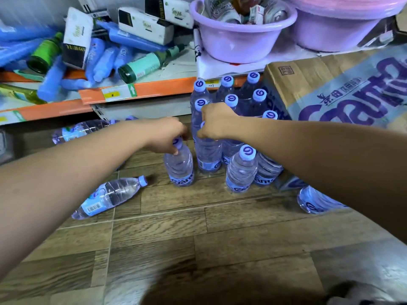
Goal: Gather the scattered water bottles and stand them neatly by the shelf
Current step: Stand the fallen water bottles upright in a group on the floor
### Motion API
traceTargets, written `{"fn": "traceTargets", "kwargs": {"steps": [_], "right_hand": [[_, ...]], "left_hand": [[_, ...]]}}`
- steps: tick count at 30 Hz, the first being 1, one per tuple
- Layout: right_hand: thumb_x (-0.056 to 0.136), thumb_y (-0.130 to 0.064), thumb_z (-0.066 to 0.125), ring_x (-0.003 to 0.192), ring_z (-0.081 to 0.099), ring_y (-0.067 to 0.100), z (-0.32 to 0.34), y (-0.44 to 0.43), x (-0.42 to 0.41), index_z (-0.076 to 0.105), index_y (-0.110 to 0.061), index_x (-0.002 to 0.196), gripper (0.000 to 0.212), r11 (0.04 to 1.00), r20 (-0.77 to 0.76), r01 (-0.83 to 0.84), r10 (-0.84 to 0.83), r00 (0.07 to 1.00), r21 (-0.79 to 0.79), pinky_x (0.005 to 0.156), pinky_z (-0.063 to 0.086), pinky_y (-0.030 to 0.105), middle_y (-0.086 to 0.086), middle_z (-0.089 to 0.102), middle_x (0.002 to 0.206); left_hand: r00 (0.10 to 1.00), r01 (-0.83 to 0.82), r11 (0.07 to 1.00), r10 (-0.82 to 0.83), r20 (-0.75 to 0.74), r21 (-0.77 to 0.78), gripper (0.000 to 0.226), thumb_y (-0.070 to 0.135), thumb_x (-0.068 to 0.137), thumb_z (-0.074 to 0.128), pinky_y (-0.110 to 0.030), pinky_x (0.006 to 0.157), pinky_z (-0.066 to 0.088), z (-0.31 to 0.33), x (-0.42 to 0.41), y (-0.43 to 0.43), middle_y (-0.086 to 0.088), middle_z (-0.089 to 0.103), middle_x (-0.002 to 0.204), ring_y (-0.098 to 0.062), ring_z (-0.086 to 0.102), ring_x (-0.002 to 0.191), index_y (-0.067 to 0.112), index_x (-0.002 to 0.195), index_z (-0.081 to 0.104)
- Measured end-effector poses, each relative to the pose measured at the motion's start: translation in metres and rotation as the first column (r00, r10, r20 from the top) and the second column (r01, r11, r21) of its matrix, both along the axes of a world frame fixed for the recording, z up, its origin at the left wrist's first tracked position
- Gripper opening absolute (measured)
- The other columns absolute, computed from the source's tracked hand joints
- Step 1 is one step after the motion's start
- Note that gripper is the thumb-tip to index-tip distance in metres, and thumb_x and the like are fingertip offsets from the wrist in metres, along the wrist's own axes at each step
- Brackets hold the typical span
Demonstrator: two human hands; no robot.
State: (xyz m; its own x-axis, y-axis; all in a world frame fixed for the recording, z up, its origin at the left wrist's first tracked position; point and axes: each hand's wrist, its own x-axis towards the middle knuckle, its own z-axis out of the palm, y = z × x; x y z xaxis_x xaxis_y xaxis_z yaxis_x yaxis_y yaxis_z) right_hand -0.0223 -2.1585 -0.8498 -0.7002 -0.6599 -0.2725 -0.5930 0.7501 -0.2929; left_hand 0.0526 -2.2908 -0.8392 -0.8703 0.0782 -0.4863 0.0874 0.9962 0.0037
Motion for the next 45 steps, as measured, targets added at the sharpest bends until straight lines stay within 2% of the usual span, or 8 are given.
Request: {"fn": "traceTargets", "kwargs": {"steps": [4, 8, 10, 13, 22, 27, 33, 45], "right_hand": [[0.085, -0.021, 0.06, 0.077, 0.054, 0.026, 0.001, -0.002, -0.001, 0.054, -0.01, 0.1, 0.019, 1.0, 0.004, 0.01, -0.01, 1.0, -0.011, 0.053, 0.04, 0.027, 0.009, 0.056, 0.082], [0.084, -0.017, 0.061, 0.064, 0.059, 0.022, -0.002, -0.008, -0.003, 0.048, -0.011, 0.068, 0.021, 0.998, 0.031, 0.057, -0.057, 0.998, 0.015, 0.037, 0.037, 0.019, 0.01, 0.051, 0.041], [0.084, -0.018, 0.064, 0.045, 0.056, 0.013, -0.002, -0.009, -0.008, 0.043, -0.014, 0.06, 0.032, 0.992, 0.133, 0.123, -0.119, 0.984, -0.028, 0.028, 0.038, 0.01, -0.007, 0.047, 0.023], [0.088, -0.031, 0.057, 0.029, 0.052, 0.01, 0.002, -0.009, -0.008, 0.043, -0.015, 0.061, 0.035, 0.982, 0.13, 0.188, -0.187, 0.974, 0.006, 0.041, 0.045, 0.015, -0.006, 0.039, 0.017], [0.093, -0.042, 0.047, 0.036, 0.047, 0.011, 0.002, -0.016, -0.011, 0.04, -0.015, 0.06, 0.042, 0.974, 0.069, 0.119, -0.135, 0.988, 0.193, 0.044, 0.035, 0.016, -0.001, 0.037, 0.017], [0.088, -0.024, 0.055, 0.035, 0.046, 0.011, 0.004, -0.014, -0.018, 0.044, -0.012, 0.062, 0.031, 0.968, 0.103, 0.108, -0.134, 0.986, 0.226, 0.034, 0.037, 0.012, -0.003, 0.042, 0.021], [0.088, -0.06, 0.046, 0.048, 0.043, 0.011, 0.008, -0.016, -0.017, 0.042, -0.014, 0.059, 0.055, 0.952, 0.045, -0.01, -0.004, 0.999, 0.305, 0.046, 0.031, 0.019, -0.002, 0.049, 0.039], [0.088, -0.045, 0.059, 0.044, 0.044, 0.016, 0.005, -0.018, -0.027, 0.051, -0.009, 0.058, 0.048, 0.967, 0.185, 0.001, -0.05, 0.981, 0.255, 0.049, 0.04, 0.02, 0.003, 0.055, 0.052]], "left_hand": [[1.0, -0.004, 0.999, 0.004, 0.008, -0.034, 0.031, 0.026, 0.081, 0.066, -0.042, 0.085, 0.049, -0.004, 0.002, 0.004, -0.015, 0.06, 0.105, -0.033, 0.057, 0.1, 0.005, 0.102, 0.06], [0.999, 0.031, 0.999, -0.031, -0.015, 0.01, 0.029, 0.024, 0.08, 0.068, -0.043, 0.085, 0.049, -0.003, 0.003, 0.01, -0.014, 0.06, 0.104, -0.032, 0.057, 0.099, 0.007, 0.103, 0.061], [0.998, 0.053, 0.998, -0.051, -0.049, 0.036, 0.026, 0.021, 0.081, 0.067, -0.042, 0.084, 0.049, -0.002, 0.003, 0.014, -0.012, 0.058, 0.107, -0.031, 0.057, 0.099, 0.008, 0.103, 0.061], [0.994, 0.079, 0.992, -0.071, -0.085, 0.094, 0.027, 0.017, 0.081, 0.066, -0.042, 0.089, 0.048, -0.001, 0.006, 0.019, -0.009, 0.055, 0.114, -0.03, 0.056, 0.103, 0.01, 0.107, 0.061], [0.985, 0.121, 0.962, -0.085, -0.152, 0.244, 0.028, 0.016, 0.081, 0.067, -0.04, 0.088, 0.047, -0.003, 0.022, 0.033, -0.009, 0.052, 0.116, -0.031, 0.057, 0.1, 0.008, 0.107, 0.061], [0.981, 0.15, 0.963, -0.117, -0.154, 0.225, 0.028, 0.011, 0.084, 0.062, -0.039, 0.088, 0.046, -0.001, 0.017, 0.049, -0.007, 0.046, 0.113, -0.032, 0.056, 0.101, 0.005, 0.111, 0.059], [0.972, 0.194, 0.976, -0.179, -0.152, 0.094, 0.045, 0.031, 0.092, 0.054, -0.035, 0.111, 0.032, -0.011, 0.013, 0.067, -0.011, 0.019, 0.155, -0.021, 0.023, 0.144, 0.014, 0.133, 0.045], [0.965, 0.124, 0.979, -0.081, -0.25, 0.162, 0.05, 0.033, 0.089, 0.058, -0.036, 0.103, 0.039, -0.014, 0.016, 0.062, -0.005, 0.045, 0.137, -0.024, 0.044, 0.127, 0.014, 0.132, 0.042]]}}
